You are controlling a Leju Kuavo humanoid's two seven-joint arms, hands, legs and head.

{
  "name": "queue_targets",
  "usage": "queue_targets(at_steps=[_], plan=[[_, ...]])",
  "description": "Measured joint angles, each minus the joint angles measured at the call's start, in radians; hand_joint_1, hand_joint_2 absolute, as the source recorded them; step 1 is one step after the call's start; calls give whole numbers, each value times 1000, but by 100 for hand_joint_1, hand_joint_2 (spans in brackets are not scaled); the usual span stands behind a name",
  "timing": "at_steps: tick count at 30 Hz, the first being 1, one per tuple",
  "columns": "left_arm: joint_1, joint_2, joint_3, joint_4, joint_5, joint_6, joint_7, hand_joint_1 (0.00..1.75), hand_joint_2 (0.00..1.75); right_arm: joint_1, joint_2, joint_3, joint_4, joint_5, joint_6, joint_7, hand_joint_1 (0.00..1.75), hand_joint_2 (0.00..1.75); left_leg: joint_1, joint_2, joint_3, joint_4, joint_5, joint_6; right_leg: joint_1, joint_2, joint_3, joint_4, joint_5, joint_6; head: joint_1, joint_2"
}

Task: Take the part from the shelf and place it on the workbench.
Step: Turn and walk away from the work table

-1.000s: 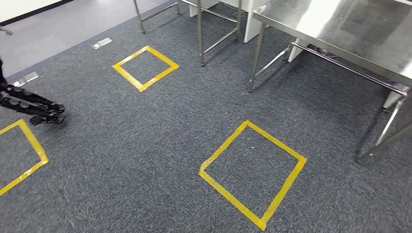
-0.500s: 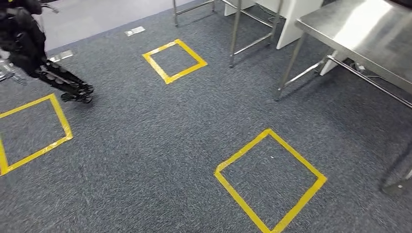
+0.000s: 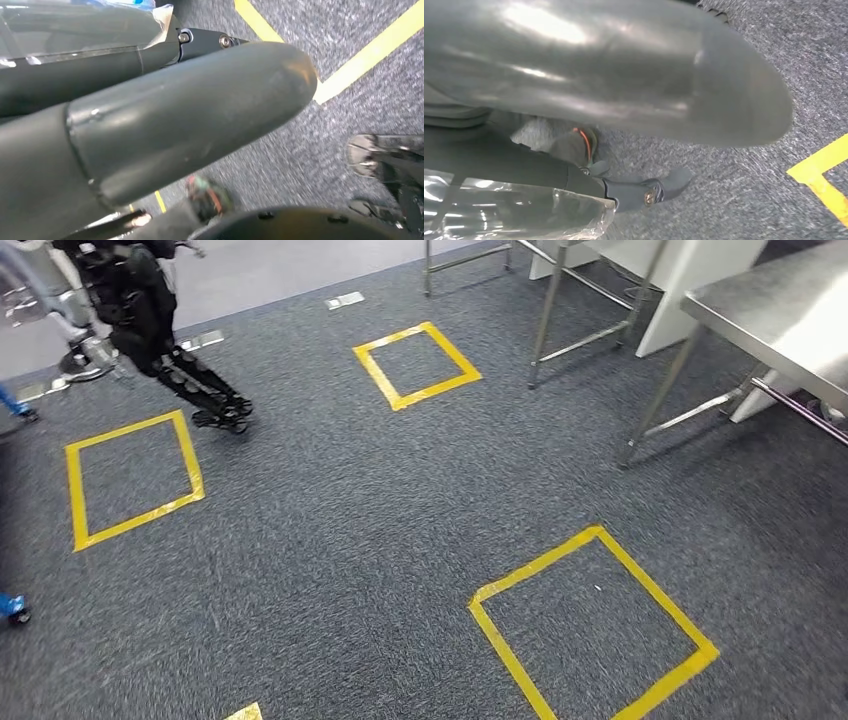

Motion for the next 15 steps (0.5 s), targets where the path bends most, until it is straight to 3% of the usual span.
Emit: queue_targets(at_steps=[1,2,3,5,7,8,10,11,13,15], plan=[[-1,0,0,0,-2,-1,-1,0,0,0,0,0,0,-1,0,0,0,0,3,5,-27,56,-20,-3,3,-14,0,0,-1,-2,0,0],[0,0,0,0,-5,-1,-3,0,0,0,-1,0,0,-2,0,1,0,0,5,7,-38,77,-21,-5,5,-27,0,0,-2,-4,0,0],[0,0,0,0,-7,-3,-4,0,0,-1,-1,0,0,-3,-1,1,0,0,6,11,-28,58,-2,-5,6,-38,0,0,-4,-4,0,0],[0,0,-1,0,-11,-7,-7,0,0,-2,-1,0,0,-5,-1,1,0,0,6,42,45,-75,62,-1,7,-57,6,0,-8,-1,0,0],[-4,0,-2,0,-13,-10,-9,0,0,-2,0,0,0,-6,-2,0,0,0,1,79,105,-184,97,9,13,-72,11,1,-13,8,2,0],[-5,0,-2,0,-14,-11,-9,0,0,-3,0,0,0,-7,-3,0,0,0,-3,88,114,-203,100,14,15,-78,14,0,-15,13,3,0],[-6,0,-3,0,-15,-12,-9,0,0,-6,1,0,0,-8,-5,-1,0,0,-7,70,114,-207,104,26,16,-91,18,-2,-17,24,6,0],[-6,0,-3,0,-15,-13,-9,0,0,-7,2,0,0,-8,-5,-1,0,0,-6,60,116,-214,108,32,15,-85,16,2,-22,29,6,0],[-7,-2,-3,0,-16,-14,-8,0,0,-8,2,0,0,-9,-6,-1,0,0,-2,40,121,-229,120,45,12,-43,-8,59,-55,31,9,0],[-8,-3,-4,0,-16,-16,-8,0,0,-4,2,0,0,-9,-6,-1,0,0,-2,18,118,-232,124,50,7,-2,-72,192,-115,25,11,0]])
